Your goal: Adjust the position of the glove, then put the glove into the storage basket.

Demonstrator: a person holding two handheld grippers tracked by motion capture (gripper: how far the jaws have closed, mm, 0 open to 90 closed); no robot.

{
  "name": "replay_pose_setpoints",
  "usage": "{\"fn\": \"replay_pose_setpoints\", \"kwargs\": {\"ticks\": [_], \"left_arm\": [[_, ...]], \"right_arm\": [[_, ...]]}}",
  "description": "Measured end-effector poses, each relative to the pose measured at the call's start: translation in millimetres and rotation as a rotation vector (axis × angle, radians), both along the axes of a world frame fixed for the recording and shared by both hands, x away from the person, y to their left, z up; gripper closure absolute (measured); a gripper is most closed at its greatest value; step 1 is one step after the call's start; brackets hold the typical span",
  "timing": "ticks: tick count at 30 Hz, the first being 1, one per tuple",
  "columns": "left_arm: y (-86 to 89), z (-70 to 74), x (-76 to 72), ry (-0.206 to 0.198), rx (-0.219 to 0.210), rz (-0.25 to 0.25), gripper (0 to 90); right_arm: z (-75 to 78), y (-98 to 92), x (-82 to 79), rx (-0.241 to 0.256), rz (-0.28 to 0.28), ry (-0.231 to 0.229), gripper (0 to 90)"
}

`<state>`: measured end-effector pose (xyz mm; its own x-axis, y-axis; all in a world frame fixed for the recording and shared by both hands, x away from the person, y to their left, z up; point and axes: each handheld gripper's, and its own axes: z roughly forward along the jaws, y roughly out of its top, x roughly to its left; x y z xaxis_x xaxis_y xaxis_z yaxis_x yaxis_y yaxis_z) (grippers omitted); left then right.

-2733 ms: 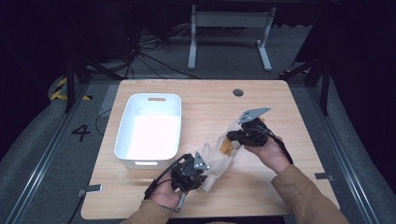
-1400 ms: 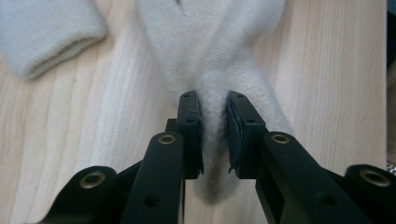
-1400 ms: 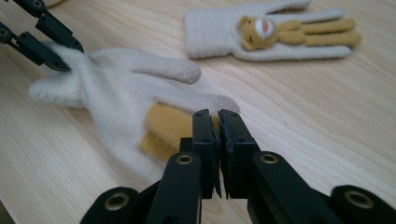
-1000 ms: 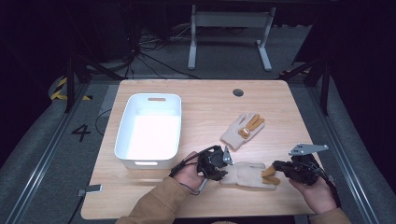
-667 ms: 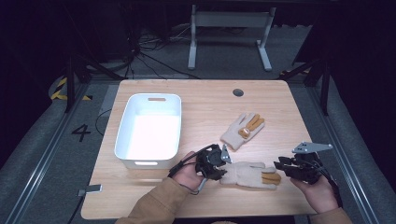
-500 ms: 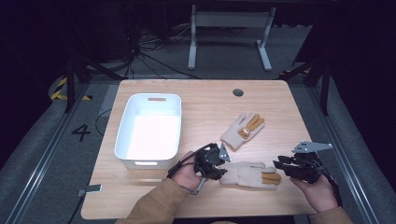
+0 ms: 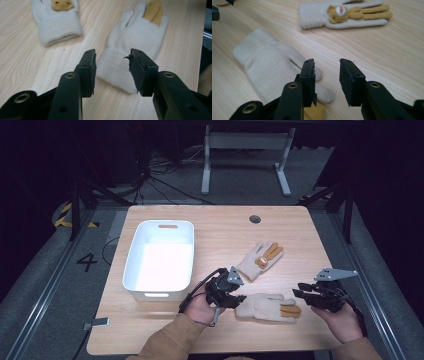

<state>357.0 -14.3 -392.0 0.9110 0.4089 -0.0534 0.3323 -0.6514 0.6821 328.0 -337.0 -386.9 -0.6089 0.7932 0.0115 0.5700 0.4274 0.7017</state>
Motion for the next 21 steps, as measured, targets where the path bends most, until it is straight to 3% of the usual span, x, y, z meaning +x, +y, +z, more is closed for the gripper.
{"fn": "replay_pose_setpoints", "kwargs": {"ticks": [3,5,8,21], "left_arm": [[-1.2,-0.2,3.0,0.005,-0.016,0.030,55.3],[-1.2,0.4,4.8,-0.001,-0.004,0.052,56.6],[-3.3,1.2,8.1,0.023,-0.026,0.077,57.6],[-19.9,4.4,31.1,0.032,-0.037,0.119,50.7]], "right_arm": [[0.3,-4.0,2.8,0.011,-0.012,-0.001,62.1],[-0.5,-5.7,4.7,0.015,-0.019,0.002,60.8],[-3.5,-7.4,8.7,0.007,-0.017,0.002,60.4],[-8.8,-14.7,14.1,-0.010,-0.025,0.001,59.7]]}}
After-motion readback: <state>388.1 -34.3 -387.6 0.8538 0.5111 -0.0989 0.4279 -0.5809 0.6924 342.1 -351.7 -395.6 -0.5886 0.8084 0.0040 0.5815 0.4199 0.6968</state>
